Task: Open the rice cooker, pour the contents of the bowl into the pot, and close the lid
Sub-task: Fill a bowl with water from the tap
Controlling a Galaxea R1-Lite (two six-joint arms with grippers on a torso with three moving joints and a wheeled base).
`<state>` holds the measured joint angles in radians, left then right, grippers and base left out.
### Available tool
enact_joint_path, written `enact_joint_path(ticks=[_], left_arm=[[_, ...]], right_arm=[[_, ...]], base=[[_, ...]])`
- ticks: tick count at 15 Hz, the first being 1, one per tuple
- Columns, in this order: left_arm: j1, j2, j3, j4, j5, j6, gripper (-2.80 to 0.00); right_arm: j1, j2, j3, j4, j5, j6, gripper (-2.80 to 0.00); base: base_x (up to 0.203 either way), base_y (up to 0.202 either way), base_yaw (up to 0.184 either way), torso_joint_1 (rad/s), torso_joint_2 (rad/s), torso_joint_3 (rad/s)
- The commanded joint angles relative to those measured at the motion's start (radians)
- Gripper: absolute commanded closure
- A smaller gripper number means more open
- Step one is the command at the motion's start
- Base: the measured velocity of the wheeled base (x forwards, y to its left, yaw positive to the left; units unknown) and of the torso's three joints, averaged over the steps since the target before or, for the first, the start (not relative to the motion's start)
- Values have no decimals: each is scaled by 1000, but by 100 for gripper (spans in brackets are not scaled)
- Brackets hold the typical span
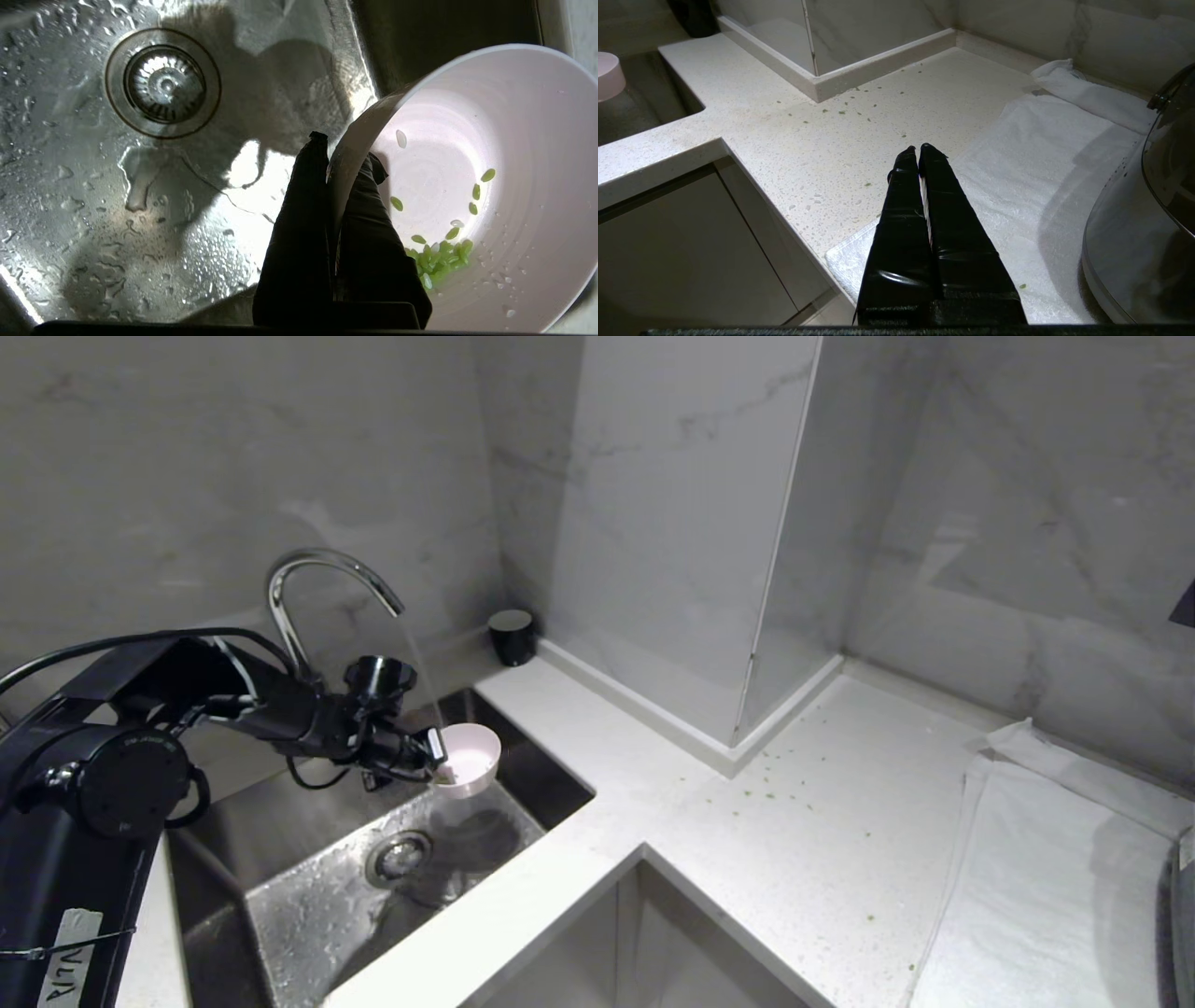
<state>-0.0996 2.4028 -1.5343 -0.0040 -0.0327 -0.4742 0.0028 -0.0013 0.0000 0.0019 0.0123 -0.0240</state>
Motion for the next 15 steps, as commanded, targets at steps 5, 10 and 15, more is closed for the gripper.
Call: enact_joint_path(ticks=[5, 10, 15], left_arm=[[54, 58, -85, 10, 47, -32, 0], [58, 124, -220, 48, 93, -50, 0], [57, 189, -400, 172, 126, -108, 0]], right_arm=[[0, 1, 2, 0, 0, -1, 0], [0, 1, 2, 0, 0, -1, 0], [0, 1, 2, 0, 0, 1, 0]], base=[[0, 0, 0, 0, 0, 0], [0, 0, 0, 0, 0, 0], [0, 0, 0, 0, 0, 0]])
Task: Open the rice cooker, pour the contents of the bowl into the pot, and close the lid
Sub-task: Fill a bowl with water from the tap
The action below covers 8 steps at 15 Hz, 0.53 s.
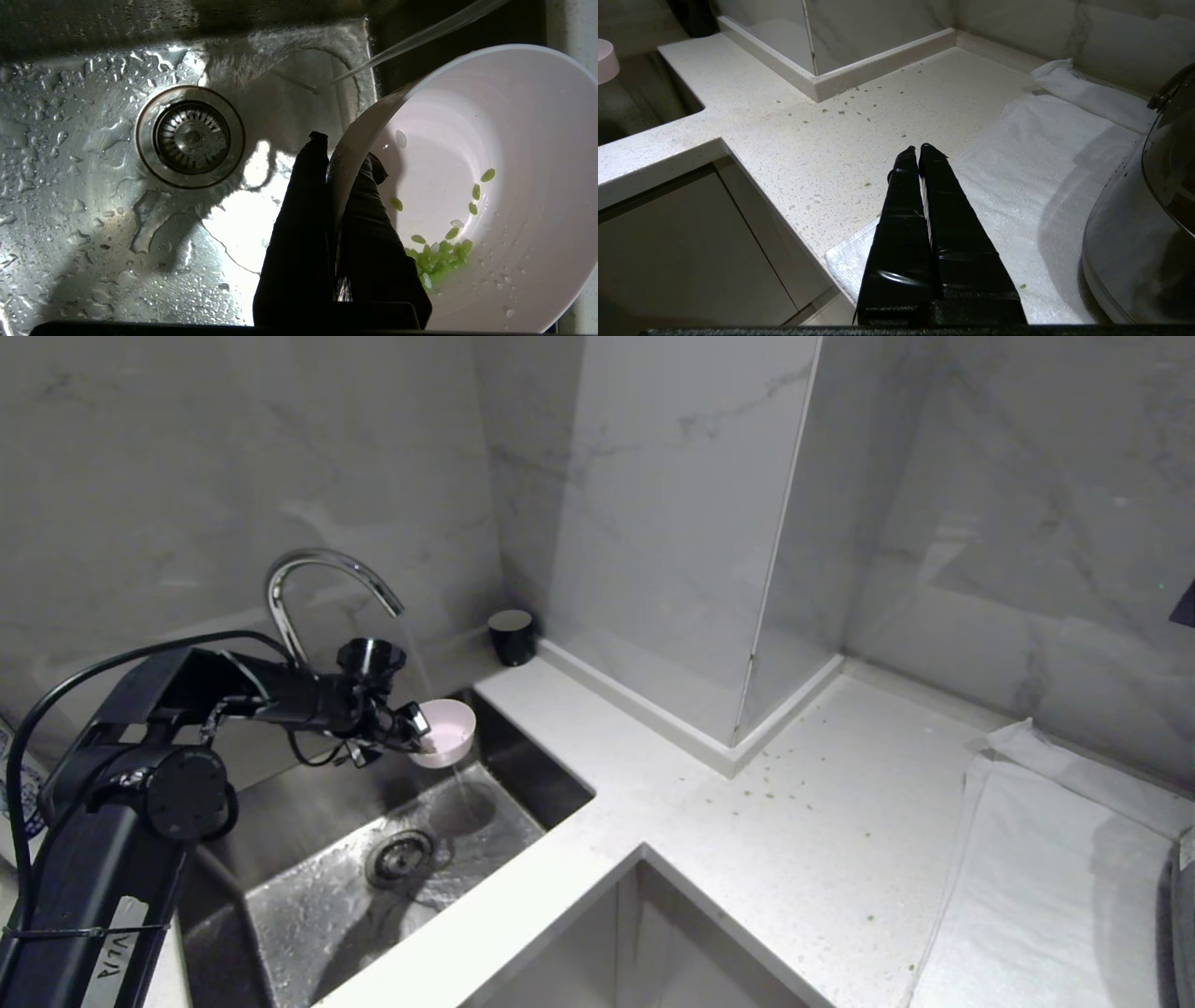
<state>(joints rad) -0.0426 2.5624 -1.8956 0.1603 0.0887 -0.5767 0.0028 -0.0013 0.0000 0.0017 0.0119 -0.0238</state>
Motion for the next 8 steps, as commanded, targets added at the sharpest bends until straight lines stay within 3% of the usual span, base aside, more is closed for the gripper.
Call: enact_joint_path(ticks=[1, 5, 8], left_arm=[[1, 40, -49, 7, 22, -5, 0], [2, 60, -54, -1, 49, -41, 0], [9, 68, -54, -78, 72, -88, 0]], right_arm=[[0, 1, 2, 0, 0, -1, 0], [0, 1, 2, 0, 0, -1, 0], [0, 1, 2, 0, 0, -1, 0]], base=[[0, 0, 0, 0, 0, 0], [0, 0, 0, 0, 0, 0], [0, 0, 0, 0, 0, 0]])
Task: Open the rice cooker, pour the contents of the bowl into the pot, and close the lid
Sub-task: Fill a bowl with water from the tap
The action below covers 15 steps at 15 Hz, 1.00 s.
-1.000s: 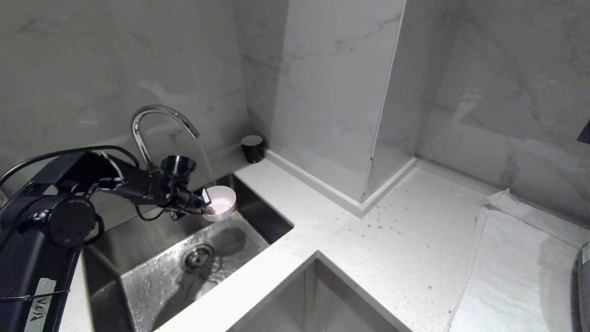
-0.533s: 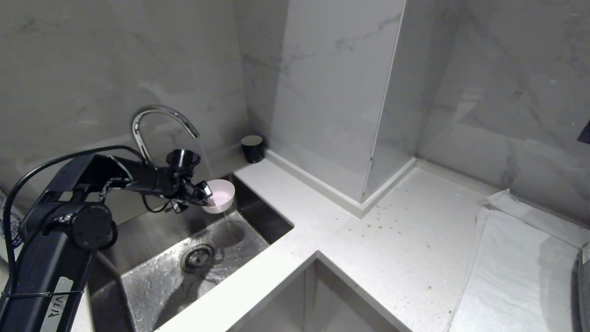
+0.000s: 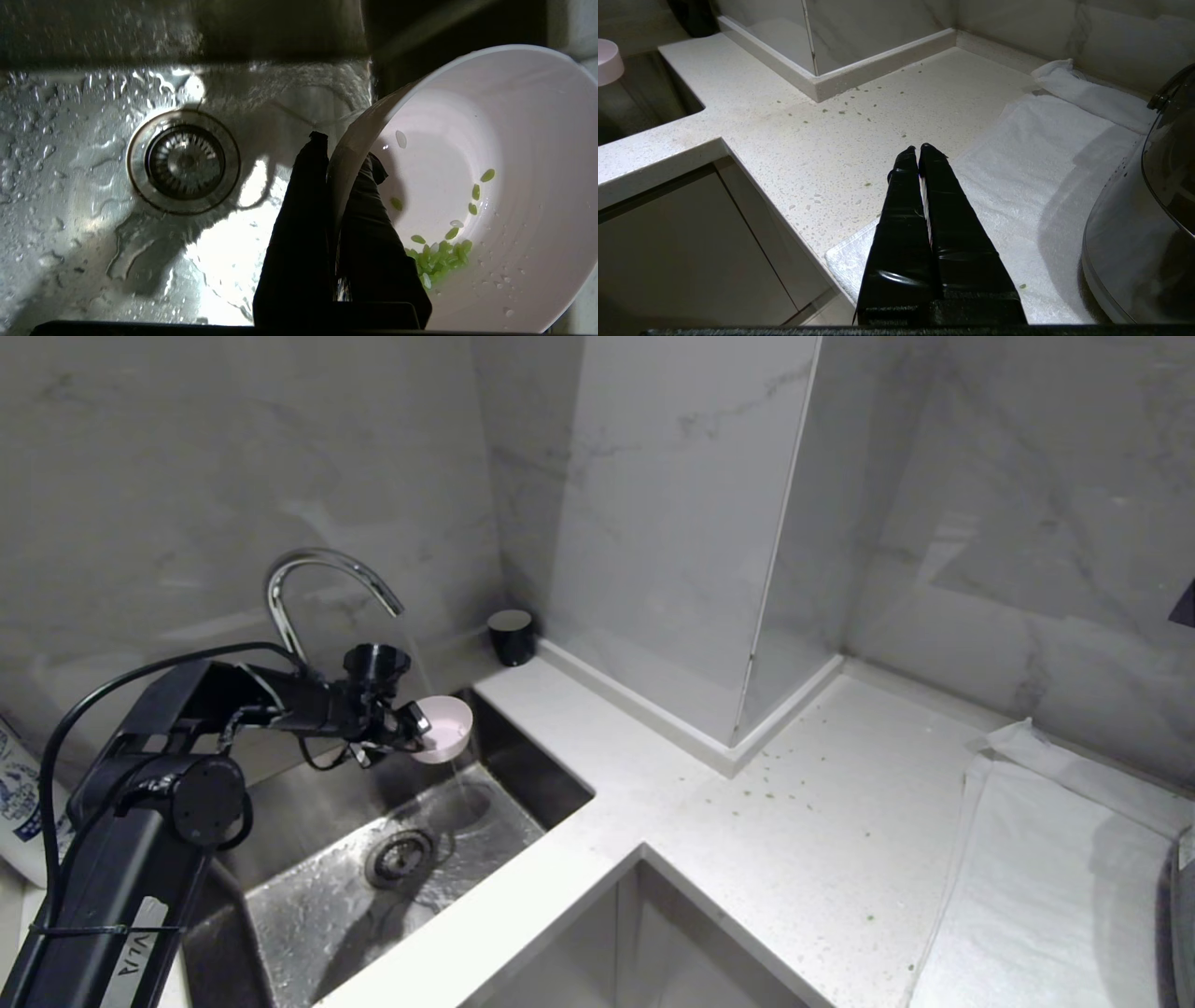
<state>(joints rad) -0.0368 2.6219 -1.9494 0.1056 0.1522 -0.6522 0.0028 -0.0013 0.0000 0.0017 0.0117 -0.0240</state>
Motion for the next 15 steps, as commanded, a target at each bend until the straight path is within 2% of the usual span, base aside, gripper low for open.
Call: enact_joint_path(ticks=[1, 5, 15], left_arm=[[3, 12, 0, -41, 13, -18, 0], [6, 15, -2, -68, 21, -50, 0], [2, 7, 0, -38, 38, -49, 0]], right_arm=[[0, 1, 2, 0, 1, 0, 0], [0, 1, 2, 1, 1, -1, 0], [0, 1, 2, 0, 1, -1, 0]], base=[[0, 0, 0, 0, 0, 0], [0, 0, 0, 0, 0, 0], [0, 0, 0, 0, 0, 0]])
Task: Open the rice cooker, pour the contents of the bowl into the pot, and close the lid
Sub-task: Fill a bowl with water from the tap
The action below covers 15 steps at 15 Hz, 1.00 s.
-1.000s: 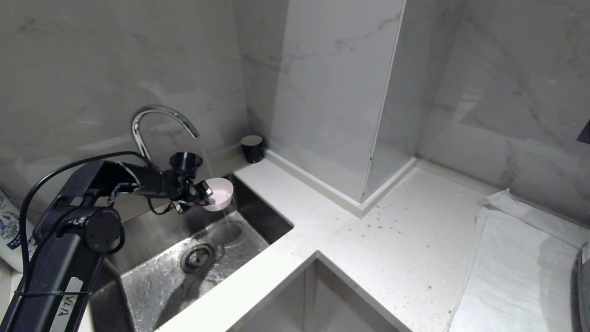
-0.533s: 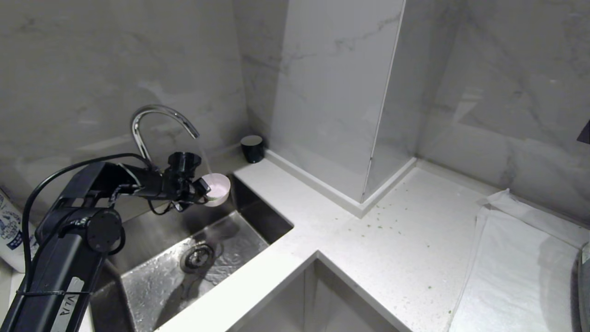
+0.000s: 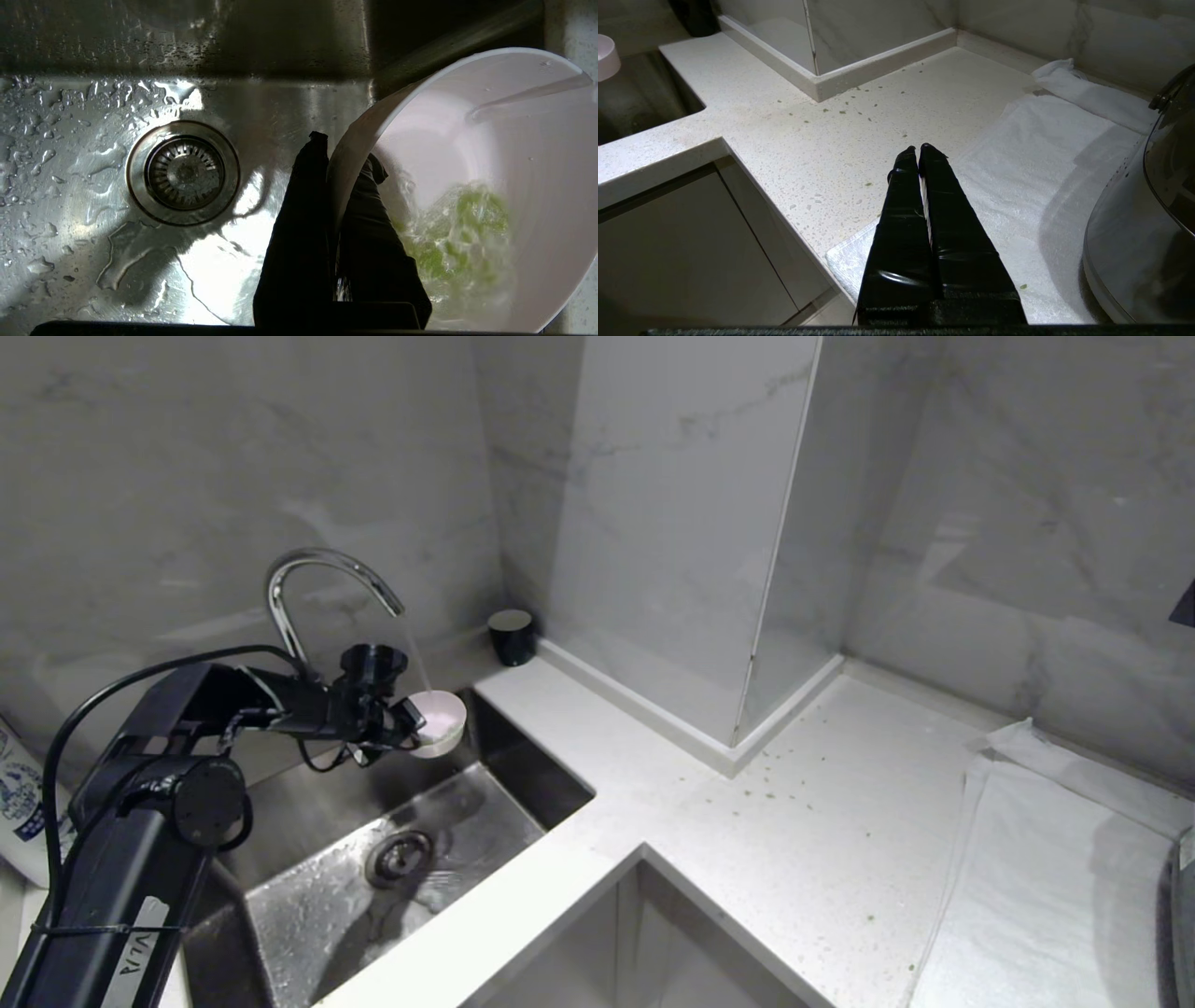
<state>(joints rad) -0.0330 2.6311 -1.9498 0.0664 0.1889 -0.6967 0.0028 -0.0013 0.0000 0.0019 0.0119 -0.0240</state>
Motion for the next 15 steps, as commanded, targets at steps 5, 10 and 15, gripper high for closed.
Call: enact_joint_path(ticks=[5, 10, 15], left_arm=[[-1, -3, 0, -1, 1, -6, 0], [-2, -2, -1, -3, 1, -7, 0], [-5, 0, -1, -8, 1, -10, 0]], right_arm=[[0, 1, 2, 0, 0, -1, 0], [0, 1, 2, 1, 0, -1, 0], [0, 1, 2, 0, 0, -1, 0]], base=[[0, 0, 0, 0, 0, 0], [0, 0, 0, 0, 0, 0], [0, 0, 0, 0, 0, 0]])
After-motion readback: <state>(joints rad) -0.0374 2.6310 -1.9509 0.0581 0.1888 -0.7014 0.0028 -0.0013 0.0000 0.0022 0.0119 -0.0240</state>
